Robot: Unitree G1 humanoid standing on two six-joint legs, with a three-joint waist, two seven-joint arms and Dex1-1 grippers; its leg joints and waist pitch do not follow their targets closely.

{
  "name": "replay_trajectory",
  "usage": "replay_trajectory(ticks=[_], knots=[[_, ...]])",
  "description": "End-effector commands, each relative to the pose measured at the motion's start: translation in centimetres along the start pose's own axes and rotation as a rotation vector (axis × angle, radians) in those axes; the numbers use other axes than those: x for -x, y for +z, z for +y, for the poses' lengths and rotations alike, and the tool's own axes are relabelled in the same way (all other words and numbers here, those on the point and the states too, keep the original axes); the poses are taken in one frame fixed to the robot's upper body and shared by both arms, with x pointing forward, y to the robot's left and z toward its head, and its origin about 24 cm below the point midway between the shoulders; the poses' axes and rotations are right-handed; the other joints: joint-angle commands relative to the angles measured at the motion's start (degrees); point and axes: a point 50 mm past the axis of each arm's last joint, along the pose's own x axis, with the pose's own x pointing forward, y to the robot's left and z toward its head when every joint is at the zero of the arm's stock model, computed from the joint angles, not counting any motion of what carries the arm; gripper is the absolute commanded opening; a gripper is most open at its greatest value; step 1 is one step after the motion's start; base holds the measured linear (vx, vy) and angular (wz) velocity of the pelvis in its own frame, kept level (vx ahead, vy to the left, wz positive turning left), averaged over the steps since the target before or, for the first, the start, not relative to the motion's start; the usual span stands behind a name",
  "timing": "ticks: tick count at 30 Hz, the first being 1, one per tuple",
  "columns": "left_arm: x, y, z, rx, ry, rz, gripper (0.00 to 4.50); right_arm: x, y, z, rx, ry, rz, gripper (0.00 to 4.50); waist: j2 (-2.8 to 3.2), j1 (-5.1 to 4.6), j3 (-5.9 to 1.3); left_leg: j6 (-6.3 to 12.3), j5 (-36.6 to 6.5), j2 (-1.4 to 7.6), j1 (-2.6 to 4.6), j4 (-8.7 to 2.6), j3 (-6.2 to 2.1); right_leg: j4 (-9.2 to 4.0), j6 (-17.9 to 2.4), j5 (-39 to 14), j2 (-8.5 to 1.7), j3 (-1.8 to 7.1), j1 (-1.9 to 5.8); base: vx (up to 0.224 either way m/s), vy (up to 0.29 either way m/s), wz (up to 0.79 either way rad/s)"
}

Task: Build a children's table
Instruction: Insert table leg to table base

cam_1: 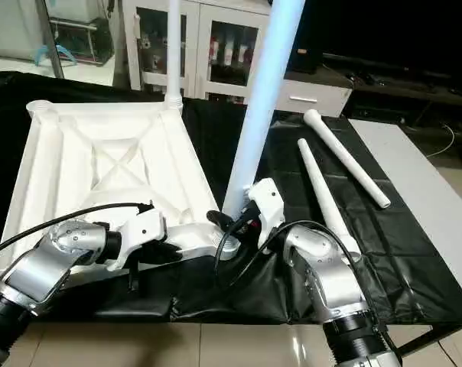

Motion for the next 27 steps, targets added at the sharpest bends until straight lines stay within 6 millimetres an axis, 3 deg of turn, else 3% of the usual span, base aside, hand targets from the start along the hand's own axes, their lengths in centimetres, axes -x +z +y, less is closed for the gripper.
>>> replay_trajectory(ticks=[1, 4, 5, 6, 9, 13, 15, 17, 19, 22, 23, 25, 26, 27], knots=[[0.1, 0.2, 0.3, -0.027, -0.007, 0.023, 0.59, 1.2, -5.9, 0.4, -0.119, -0.028, 0.281, 1.85, 1.65, -0.95, -0.82, -3.52, -39.30, 1.79, 2.11, -5.12, -1.75, -6.11, -2.25, -41.29, -4.32, 1.51, -1.25, 0.000, 0.000, 0.00], [0.1, 0.3, 0.3, -0.019, -0.006, 0.026, 0.72, 1.1, -5.6, 0.1, -0.116, -0.036, 0.271, 1.85, 1.65, -1.45, -0.83, -3.76, -39.96, 1.82, 1.71, -5.28, -2.12, -6.09, -2.00, -41.95, -4.45, 1.27, -0.89, 0.000, 0.000, 0.00], [0.1, 0.3, 0.4, -0.020, 0.000, 0.029, 0.72, 1.1, -5.5, 0.0, -0.116, -0.036, 0.269, 1.85, 1.72, -1.56, -0.78, -3.89, -40.61, 1.87, 1.76, -5.35, -2.19, -6.12, -2.06, -41.90, -4.37, 1.19, -0.98, 0.000, 0.000, 0.00], [0.0, 0.3, 0.5, -0.021, 0.014, 0.035, 0.99, 1.1, -5.5, 0.0, -0.116, -0.038, 0.267, 1.85, 1.70, -1.63, -0.79, -3.94, -40.87, 1.89, 1.81, -5.34, -2.21, -6.07, -2.19, -41.62, -4.40, 1.27, -1.06, 0.000, 0.000, 0.00], [0.0, 0.0, 1.2, -0.009, 0.055, 0.066, 1.06, 1.0, -5.3, -0.1, -0.114, -0.041, 0.261, 1.85, 1.78, -1.65, -0.64, -3.86, -41.48, 1.79, 2.09, -5.22, -2.20, -6.38, -1.91, -42.65, -4.37, 1.11, -1.38, 0.000, 0.000, 0.00], [0.0, -0.1, 1.5, 0.016, 0.069, 0.078, 1.06, 0.9, -5.2, -0.2, -0.113, -0.041, 0.255, 1.85, 1.99, -1.84, -0.49, -3.68, -42.94, 1.75, 2.41, -5.12, -2.31, -7.13, -0.97, -44.38, -4.29, -0.11, -1.22, 0.000, 0.000, 0.00], [0.1, 0.0, 1.8, 0.041, 0.082, 0.078, 0.73, 0.9, -5.1, -0.2, -0.112, -0.042, 0.250, 1.85, 2.26, -1.99, -0.40, -3.84, -44.29, 2.05, 2.36, -5.50, -2.52, -7.19, -0.77, -43.44, -4.52, -1.12, -0.57, 0.000, 0.000, 0.00], [0.1, -0.1, 1.9, 0.056, 0.080, 0.084, 0.73, 0.9, -5.0, -0.2, -0.111, -0.042, 0.247, 1.85, 2.58, -1.99, -0.35, -4.17, -45.87, 2.42, 2.23, -6.37, -2.51, -6.75, -1.35, -40.53, -4.22, -1.22, -0.02, 0.000, 0.000, 0.00], [0.1, -0.2, 2.0, 0.064, 0.073, 0.102, 0.68, 0.9, -5.0, -0.3, -0.110, -0.044, 0.245, 1.85, 3.04, -1.76, -0.01, -4.51, -47.69, 2.64, 2.52, -6.96, -2.29, -6.47, -2.03, -39.13, -4.07, -1.36, -0.01, 0.000, 0.000, 0.00], [0.3, -0.5, 1.8, 0.086, 0.046, 0.142, 0.31, 0.8, -4.9, -0.3, -0.109, -0.048, 0.239, 1.85, 3.28, -1.50, 0.07, -4.93, -48.48, 2.79, 1.87, -7.85, -1.95, -5.57, -1.86, -39.65, -4.07, -1.22, 0.82, 0.000, 0.000, 0.00], [0.3, -0.6, 1.6, 0.094, 0.030, 0.157, 0.31, 0.8, -4.8, -0.3, -0.109, -0.050, 0.233, 1.85, 3.33, -1.38, 0.16, -4.85, -48.16, 2.65, 2.11, -7.75, -1.80, -5.90, -1.76, -40.60, -4.10, -1.25, 0.51, 0.000, 0.000, 0.00], [0.3, -0.9, 1.3, 0.105, 0.011, 0.179, 0.11, 0.8, -4.5, -0.5, -0.116, -0.058, 0.210, 1.85, 2.92, -1.61, 0.34, -4.17, -45.11, 1.85, 3.19, -6.15, -1.72, -8.01, -0.37, -46.47, -4.83, -2.14, -0.52, 0.000, 0.000, 0.00], [0.3, -0.9, 1.2, 0.107, 0.008, 0.184, 0.11, 0.7, -4.3, -0.5, -0.121, -0.063, 0.197, 1.85, 2.96, -1.84, 0.41, -3.54, -42.26, 1.45, 3.24, -5.23, -1.84, -9.15, 1.01, -49.72, -5.21, -3.09, -0.46, 0.000, 0.000, 0.00], [0.2, -0.9, 1.2, 0.107, 0.011, 0.181, 0.03, 0.7, -4.0, -0.6, -0.133, -0.066, 0.173, 1.85, 3.29, -1.96, 0.32, -3.39, -41.32, 1.74, 2.74, -5.51, -2.06, -9.10, 1.56, -49.42, -5.21, -3.89, 0.60, 0.000, 0.000, 0.00]])
